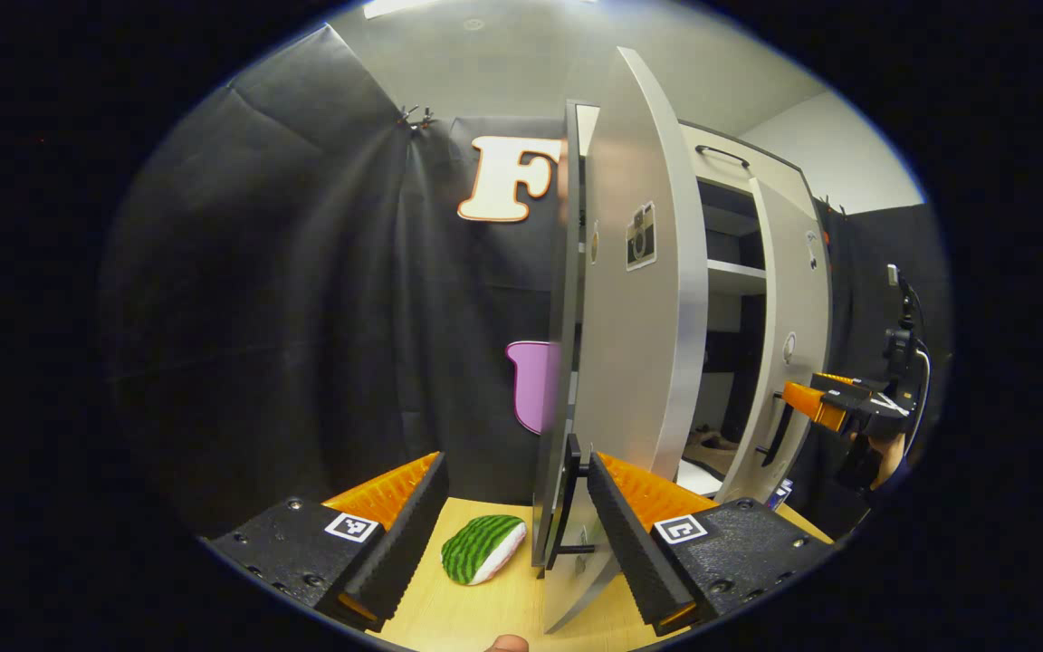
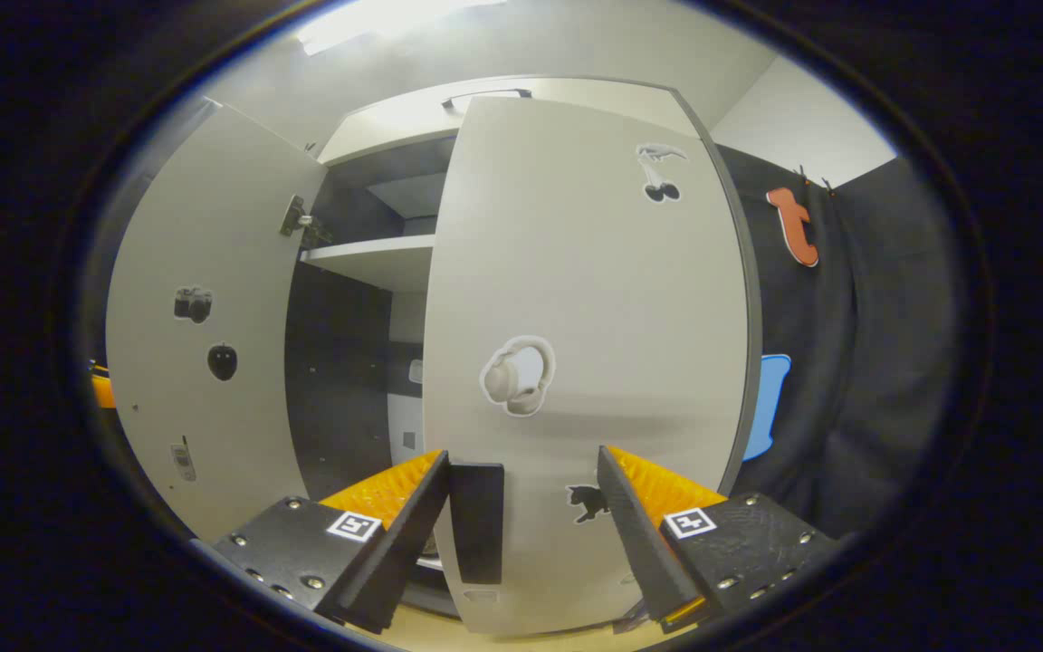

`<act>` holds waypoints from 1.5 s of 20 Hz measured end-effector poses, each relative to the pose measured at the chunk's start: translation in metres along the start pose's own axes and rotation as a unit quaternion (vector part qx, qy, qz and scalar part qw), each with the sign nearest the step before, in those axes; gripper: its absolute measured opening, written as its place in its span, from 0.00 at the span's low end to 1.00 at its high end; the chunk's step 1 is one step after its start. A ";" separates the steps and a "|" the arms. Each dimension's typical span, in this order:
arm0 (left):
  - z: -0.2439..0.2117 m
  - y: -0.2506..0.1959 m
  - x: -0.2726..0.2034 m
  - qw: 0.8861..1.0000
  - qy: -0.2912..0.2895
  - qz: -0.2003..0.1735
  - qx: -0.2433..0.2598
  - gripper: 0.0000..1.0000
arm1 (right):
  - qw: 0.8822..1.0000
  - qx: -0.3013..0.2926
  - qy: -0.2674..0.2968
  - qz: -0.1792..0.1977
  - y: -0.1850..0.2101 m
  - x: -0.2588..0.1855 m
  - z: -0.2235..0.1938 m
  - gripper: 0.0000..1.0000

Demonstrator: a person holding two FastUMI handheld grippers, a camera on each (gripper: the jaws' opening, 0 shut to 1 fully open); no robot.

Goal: Grab one shoe with the right hand and put it into the shoe cabinet, grab the other shoe with the left hand and put it into the shoe cabinet; then close the right door with the right hand and the left door with the left hand.

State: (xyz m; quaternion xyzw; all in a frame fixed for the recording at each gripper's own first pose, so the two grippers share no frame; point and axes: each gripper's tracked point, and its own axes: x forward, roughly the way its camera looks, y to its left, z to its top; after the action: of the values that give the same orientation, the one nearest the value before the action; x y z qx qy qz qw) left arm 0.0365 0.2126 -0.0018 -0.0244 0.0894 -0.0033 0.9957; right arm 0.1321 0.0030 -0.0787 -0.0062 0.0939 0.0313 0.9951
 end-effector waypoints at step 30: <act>-0.033 -0.194 0.089 0.986 0.021 -0.168 0.011 0.99 | 0.989 -0.001 -0.001 -0.147 -0.159 -0.114 0.020 0.98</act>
State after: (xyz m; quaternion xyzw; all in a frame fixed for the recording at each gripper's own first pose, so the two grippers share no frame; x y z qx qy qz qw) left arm 0.1181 0.0160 -0.0405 -0.0277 0.1052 -0.1719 0.9791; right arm 0.0340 -0.1628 -0.0367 -0.0210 0.0907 -0.1151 0.9890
